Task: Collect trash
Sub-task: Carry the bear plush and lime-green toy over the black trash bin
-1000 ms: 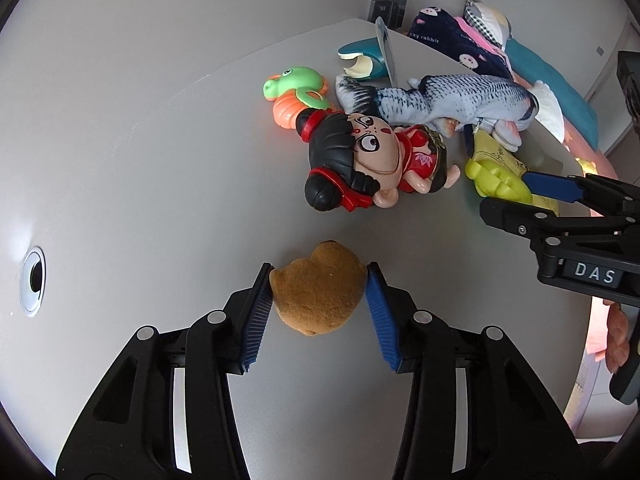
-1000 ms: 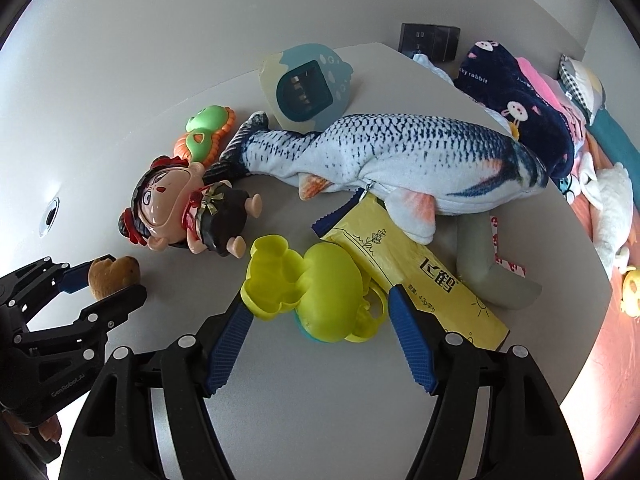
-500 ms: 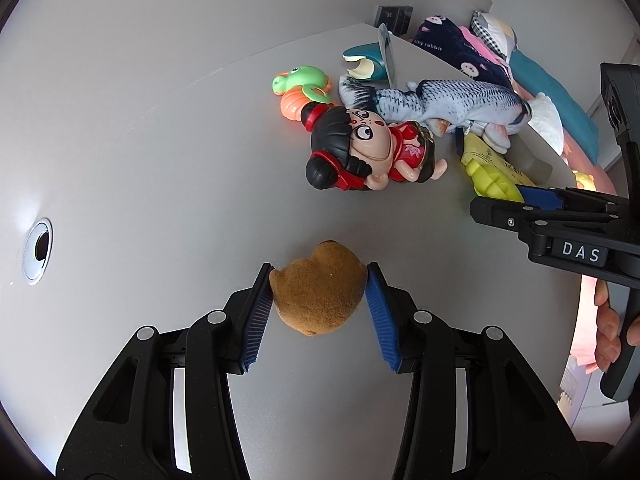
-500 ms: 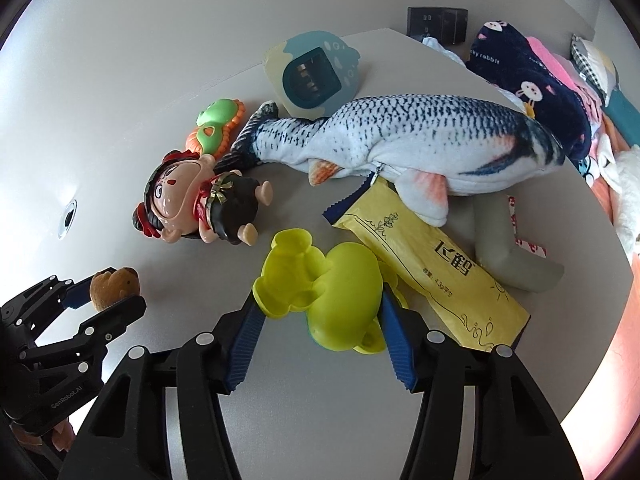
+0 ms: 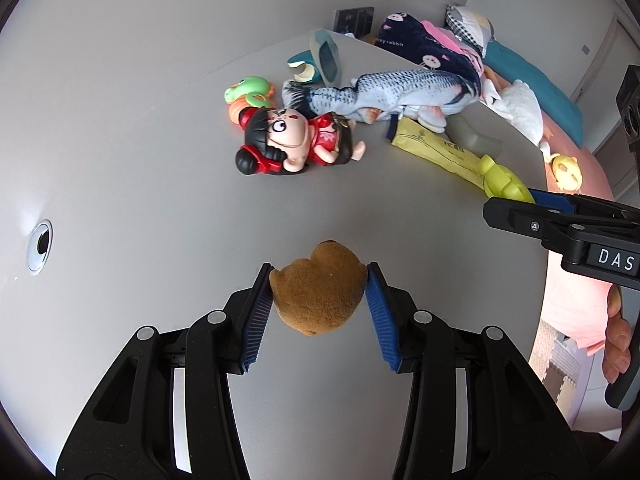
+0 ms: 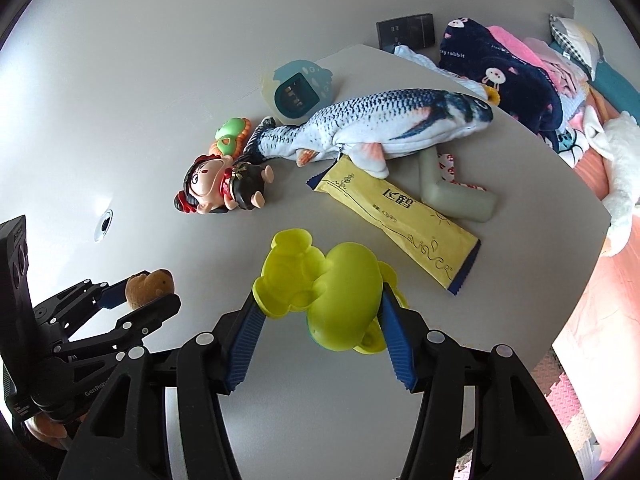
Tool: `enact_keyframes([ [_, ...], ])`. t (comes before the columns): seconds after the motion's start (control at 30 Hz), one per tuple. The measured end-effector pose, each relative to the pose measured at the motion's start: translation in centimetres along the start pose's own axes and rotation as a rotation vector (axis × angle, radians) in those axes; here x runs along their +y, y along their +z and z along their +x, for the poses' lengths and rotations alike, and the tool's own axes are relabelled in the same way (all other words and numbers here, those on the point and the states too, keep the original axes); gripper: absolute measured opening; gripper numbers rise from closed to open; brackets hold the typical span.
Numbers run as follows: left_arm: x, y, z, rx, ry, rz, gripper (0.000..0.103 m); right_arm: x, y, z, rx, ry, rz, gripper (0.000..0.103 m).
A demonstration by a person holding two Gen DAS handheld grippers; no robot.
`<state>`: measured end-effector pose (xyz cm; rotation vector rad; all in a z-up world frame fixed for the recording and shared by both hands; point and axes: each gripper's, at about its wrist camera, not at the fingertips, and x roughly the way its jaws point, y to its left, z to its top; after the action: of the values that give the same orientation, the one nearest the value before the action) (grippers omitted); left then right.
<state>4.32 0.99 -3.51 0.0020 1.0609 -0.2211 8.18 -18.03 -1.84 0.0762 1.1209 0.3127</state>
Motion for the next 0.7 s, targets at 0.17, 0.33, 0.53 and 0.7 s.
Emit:
enact_keyframes([
  [0.17, -2.2, -0.6, -0.5, 0.002, -0.028, 0.039, 0.046, -0.8, -1.6, -1.8, -0.02, -0.002, 0.028, 0.058],
  [0.33, -4.8, -1.4, -0.6, 0.011, -0.055, 0.08, 0.046, -2.3, -3.4, -3.5, -0.034, -0.008, 0.058, 0.058],
  [0.53, -7.6, -1.9, -0.5, 0.023, -0.081, 0.119, 0.046, -4.3, -5.2, -5.2, -0.051, -0.022, 0.097, 0.058],
  [0.7, -10.0, -2.3, -0.6, 0.026, -0.101, 0.157, 0.046, -6.2, -6.8, -6.6, -0.063, -0.033, 0.13, 0.058],
])
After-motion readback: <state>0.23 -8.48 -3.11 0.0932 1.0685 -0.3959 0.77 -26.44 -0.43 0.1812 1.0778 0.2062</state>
